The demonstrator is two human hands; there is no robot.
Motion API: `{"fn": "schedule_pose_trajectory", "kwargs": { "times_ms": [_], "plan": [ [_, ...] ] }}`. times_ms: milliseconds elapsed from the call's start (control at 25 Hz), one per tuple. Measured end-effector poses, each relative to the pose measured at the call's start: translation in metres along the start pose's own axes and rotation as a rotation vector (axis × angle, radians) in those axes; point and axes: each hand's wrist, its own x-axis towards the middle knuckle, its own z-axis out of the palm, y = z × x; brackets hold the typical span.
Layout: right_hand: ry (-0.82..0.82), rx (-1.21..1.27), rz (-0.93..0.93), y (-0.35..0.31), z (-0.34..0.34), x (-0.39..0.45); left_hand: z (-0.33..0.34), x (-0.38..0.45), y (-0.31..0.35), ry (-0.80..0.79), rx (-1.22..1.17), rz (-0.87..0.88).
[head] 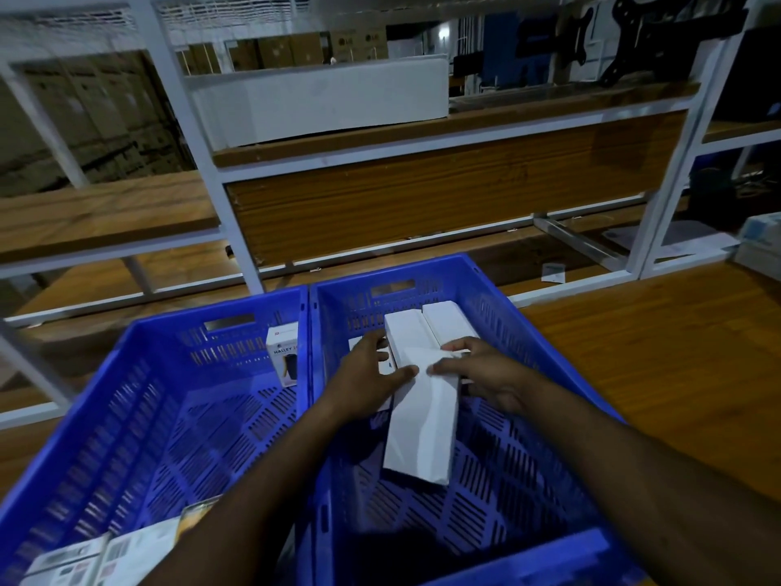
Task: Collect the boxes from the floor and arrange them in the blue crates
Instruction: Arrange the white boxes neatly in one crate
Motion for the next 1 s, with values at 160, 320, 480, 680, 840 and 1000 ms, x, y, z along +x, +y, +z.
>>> {"fn": "schedule_pose_trajectory", "kwargs": {
  "times_ms": [160,320,480,680,840,1000],
  "plan": [
    [0.017,0.269,-0.046,-0.007,0.006,-0.001,-0.002,-0.002,0.007,-0.177,-0.249,-0.159],
    [-0.018,0.342,-0.063,-0.009,0.008,0.001,-0.003,-0.003,0.012,-0.184,-0.366,-0.253],
    [-0.123,0.362,-0.054,-0.014,0.011,-0.003,-0.010,-0.003,0.018,-0.104,-0.660,-0.403],
    [-0.236,0.355,-0.049,-0.016,0.018,-0.009,-0.014,-0.003,0.024,-0.020,-0.754,-0.481],
    [-0.338,0.277,-0.040,-0.017,0.018,-0.016,-0.009,0.003,0.020,0.130,-0.696,-0.421],
    [-0.339,0.156,-0.021,-0.005,0.027,-0.015,-0.012,0.000,0.019,0.367,-0.588,-0.271]
  ]
}}
